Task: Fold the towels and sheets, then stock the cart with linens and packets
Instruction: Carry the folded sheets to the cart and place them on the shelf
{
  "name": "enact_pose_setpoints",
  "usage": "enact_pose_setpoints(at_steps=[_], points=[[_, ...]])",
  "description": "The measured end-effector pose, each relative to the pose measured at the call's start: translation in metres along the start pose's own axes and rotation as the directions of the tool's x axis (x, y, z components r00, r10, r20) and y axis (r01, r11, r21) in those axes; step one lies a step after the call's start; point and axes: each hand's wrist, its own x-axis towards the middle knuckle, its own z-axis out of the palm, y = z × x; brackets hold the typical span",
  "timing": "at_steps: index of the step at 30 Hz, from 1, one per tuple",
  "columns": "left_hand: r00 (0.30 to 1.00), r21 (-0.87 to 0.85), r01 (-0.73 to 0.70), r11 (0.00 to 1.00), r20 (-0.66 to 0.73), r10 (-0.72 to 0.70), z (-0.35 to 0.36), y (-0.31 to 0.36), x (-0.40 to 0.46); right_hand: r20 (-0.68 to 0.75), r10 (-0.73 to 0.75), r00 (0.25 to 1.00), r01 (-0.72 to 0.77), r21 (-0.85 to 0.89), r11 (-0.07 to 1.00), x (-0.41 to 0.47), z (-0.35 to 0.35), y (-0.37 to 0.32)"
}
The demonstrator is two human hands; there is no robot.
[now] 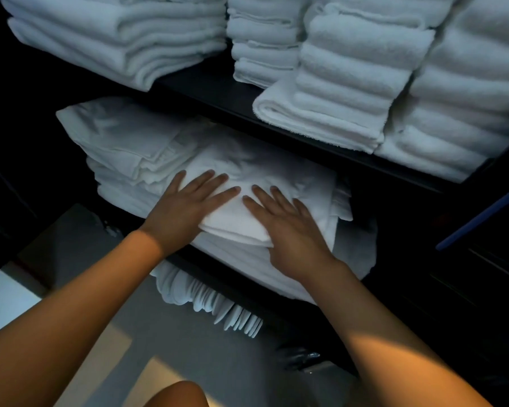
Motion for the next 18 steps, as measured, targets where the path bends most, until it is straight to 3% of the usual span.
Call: enact_pose_setpoints(at_steps=[2, 7, 12, 18], points=[[0.999, -0.010, -0.019, 1.000, -0.034, 0.019, -0.006, -0.007, 0.009, -0.022, 0.029, 0.999, -0.030, -0.005, 1.000, -0.001, -0.006, 0.005], [0.980, -0.059, -0.019, 0.998, -0.196, 0.007, -0.035, -0.023, 0.050, -0.327, 0.129, 0.936, -0.125, 0.035, 0.992, 0.011, -0.016, 0.009], [0.998, -0.291, 0.049, 0.956, -0.030, -0.060, -0.005, -0.035, 0.035, -0.075, 0.122, 0.990, -0.124, -0.020, 0.992, 0.023, 0.008, -0.005], [0.999, -0.334, 0.042, 0.942, 0.003, -0.044, -0.008, -0.041, 0.036, -0.078, 0.107, 0.991, -0.106, 0.010, 0.994, 0.017, 0.013, -0.003]])
